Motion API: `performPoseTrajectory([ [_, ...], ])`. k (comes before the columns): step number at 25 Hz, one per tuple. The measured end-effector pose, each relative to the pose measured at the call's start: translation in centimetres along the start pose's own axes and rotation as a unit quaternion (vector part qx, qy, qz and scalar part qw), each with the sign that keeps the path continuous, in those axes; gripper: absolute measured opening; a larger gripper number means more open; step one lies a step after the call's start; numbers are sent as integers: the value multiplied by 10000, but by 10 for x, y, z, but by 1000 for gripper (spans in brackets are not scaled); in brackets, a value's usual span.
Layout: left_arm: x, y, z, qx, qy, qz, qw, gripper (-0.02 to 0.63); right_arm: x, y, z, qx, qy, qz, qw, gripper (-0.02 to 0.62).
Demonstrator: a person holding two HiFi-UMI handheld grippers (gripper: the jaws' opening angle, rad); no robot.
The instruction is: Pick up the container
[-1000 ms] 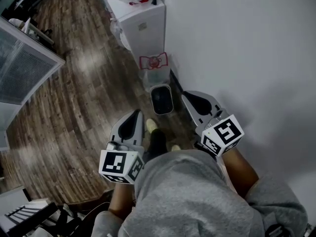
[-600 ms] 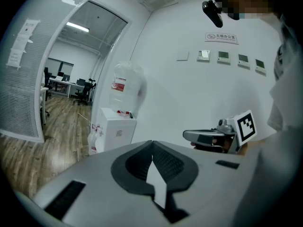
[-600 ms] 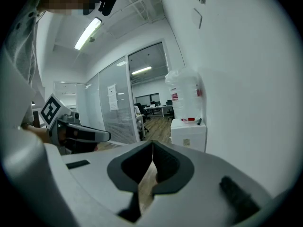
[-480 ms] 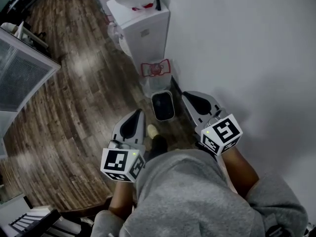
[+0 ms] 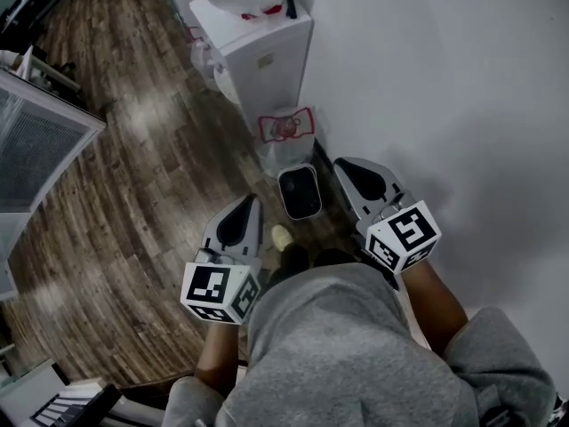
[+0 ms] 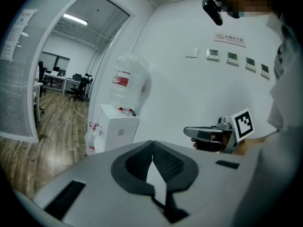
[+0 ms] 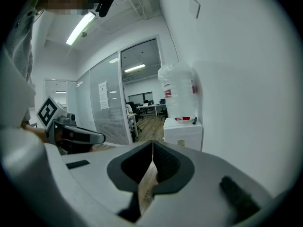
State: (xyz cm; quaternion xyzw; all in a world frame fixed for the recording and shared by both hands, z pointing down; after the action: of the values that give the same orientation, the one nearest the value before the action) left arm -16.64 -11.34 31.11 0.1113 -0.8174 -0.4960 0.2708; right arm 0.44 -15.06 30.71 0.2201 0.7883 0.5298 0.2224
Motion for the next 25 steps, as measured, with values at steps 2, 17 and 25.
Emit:
performPoseTrajectory([
  [2, 6, 2, -4, 36, 56, -12, 10000, 15, -1, -1, -6, -24, 31, 2, 10000, 26],
  [17, 22, 33, -47, 500, 274, 136, 9983, 15, -25, 26, -15, 231, 250, -64, 9994, 26],
  [25, 43, 82, -96, 998, -41, 20, 9950, 17, -54, 58, -25, 457, 246, -276, 9983, 26],
])
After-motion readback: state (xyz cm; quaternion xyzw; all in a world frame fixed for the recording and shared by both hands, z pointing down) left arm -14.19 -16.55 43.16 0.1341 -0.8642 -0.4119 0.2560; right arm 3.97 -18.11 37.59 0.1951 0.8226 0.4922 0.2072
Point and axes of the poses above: the fingertips, and each gripper's own axes: z backward along the fingers, x to its left, y out of its underside, the point moved 3 cm from there along z, backward along the fingers, and after that the axes turned 1 degree about y, right-handed, at the moved point
